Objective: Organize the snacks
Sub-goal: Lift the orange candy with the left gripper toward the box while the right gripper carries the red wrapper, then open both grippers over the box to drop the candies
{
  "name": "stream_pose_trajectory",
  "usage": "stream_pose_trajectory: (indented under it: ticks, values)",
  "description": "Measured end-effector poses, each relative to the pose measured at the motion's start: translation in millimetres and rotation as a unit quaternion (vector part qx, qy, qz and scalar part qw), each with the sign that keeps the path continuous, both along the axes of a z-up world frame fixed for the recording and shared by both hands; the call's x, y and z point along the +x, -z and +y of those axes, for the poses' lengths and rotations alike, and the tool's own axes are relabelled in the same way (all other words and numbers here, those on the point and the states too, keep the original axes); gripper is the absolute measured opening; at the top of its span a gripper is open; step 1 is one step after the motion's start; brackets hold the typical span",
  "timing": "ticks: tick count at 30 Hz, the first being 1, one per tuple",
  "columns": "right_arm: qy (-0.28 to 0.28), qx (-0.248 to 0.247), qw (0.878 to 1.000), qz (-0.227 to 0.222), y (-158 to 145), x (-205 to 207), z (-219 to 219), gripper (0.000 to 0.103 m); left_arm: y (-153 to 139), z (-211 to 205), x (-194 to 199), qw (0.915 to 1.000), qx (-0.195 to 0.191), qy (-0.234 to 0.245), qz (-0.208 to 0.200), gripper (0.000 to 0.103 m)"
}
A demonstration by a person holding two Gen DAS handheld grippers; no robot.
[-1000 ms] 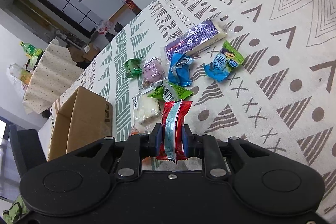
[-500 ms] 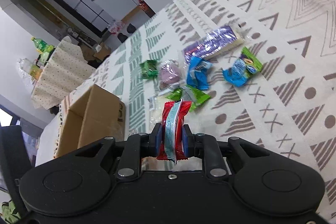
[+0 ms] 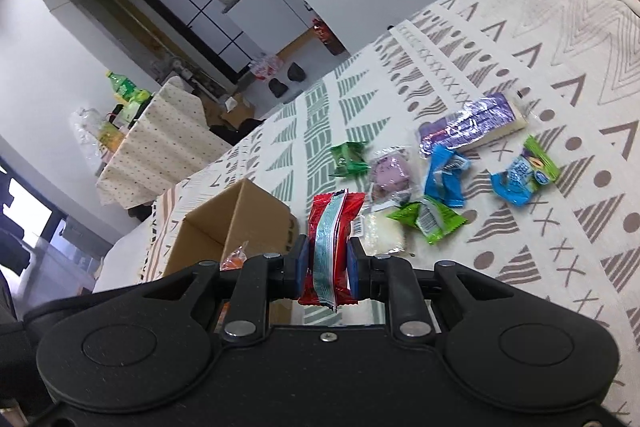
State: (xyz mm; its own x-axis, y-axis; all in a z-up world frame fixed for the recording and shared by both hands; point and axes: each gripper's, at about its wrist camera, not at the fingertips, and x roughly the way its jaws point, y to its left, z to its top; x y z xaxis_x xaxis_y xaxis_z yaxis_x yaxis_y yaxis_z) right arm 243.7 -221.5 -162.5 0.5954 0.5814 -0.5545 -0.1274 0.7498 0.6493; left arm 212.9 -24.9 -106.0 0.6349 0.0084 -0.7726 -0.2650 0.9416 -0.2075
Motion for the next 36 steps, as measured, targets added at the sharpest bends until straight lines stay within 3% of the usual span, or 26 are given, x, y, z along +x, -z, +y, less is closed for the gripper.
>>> stream_pose_trajectory:
  ticks: [16, 26, 32, 36]
  values:
    - [-0.02, 0.016, 0.999, -0.032, -17.0, 2.3, 24.2, 0.02, -33.6, 46.4, -21.1, 0.9983, -0.024, -0.035, -0.04, 0.018]
    - [-0.05, 0.024, 0.997, -0.055, -34.4, -5.5, 55.9, 0.02, -31.0, 93.0, -27.3, 0.9967, -0.026, -0.065, -0.042, 0.018]
    - [-0.073, 0.025, 0.995, -0.058, -39.7, -7.4, 79.5, 0.02, -29.7, 115.6, -34.1, 0.9953, -0.043, -0.079, -0.037, 0.024]
    - [-0.09, 0.031, 0.994, -0.056, -39.2, -6.1, 95.9, 0.02, -30.8, 126.3, -38.4, 0.9951, -0.04, -0.086, -0.029, 0.037]
